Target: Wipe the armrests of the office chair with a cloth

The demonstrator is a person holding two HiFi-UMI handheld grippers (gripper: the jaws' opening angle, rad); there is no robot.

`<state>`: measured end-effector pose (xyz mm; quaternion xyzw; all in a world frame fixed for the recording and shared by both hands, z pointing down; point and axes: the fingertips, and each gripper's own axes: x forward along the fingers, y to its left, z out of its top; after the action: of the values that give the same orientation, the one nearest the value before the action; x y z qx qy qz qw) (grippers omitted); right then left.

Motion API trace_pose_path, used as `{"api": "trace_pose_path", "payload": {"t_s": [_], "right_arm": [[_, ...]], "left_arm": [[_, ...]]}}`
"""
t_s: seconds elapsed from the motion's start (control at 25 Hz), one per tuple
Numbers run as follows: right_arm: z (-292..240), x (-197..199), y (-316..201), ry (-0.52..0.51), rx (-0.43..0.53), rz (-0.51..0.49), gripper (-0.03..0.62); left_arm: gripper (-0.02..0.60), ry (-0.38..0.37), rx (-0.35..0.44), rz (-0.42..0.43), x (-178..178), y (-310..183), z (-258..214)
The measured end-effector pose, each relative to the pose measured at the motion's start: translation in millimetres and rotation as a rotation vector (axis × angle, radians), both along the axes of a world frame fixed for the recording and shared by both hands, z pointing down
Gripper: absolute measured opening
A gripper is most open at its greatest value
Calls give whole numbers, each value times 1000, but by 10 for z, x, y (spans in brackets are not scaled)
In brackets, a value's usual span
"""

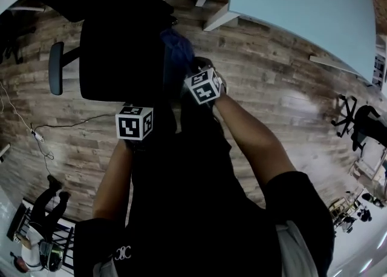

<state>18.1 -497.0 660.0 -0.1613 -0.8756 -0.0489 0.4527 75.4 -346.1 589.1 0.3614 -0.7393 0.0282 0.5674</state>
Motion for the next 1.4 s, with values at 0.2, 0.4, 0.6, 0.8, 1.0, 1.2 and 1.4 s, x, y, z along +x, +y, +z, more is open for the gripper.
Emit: {"api": "trace_pose_path", "payload": {"t_s": [0.2,0.4,0.6,0.8,1.0,1.2,1.4], "right_arm": [[-123,388,347,28,-150,-113,61],[-86,1075,873,116,-277,-361,61],[147,1332,700,185,-323,-312,61],[355,976,242,146,-302,-151,61],[313,393,35,35,-271,-98,61],[335,-59,73,-11,-302,-91,60],[523,-253,102,-21,-382,-79,60]], "left_arm": [[5,0,-37,28,-140,-197,-58],[5,-7,-70,57,-242,-295,-51],[5,-9,-101,87,-312,-465,-30],[5,-19,-143,108,-336,-540,10],[5,7,-152,41,-443,-562,67],[5,20,-178,-14,-572,-489,72],[5,6,-212,-23,-652,-436,76]]}}
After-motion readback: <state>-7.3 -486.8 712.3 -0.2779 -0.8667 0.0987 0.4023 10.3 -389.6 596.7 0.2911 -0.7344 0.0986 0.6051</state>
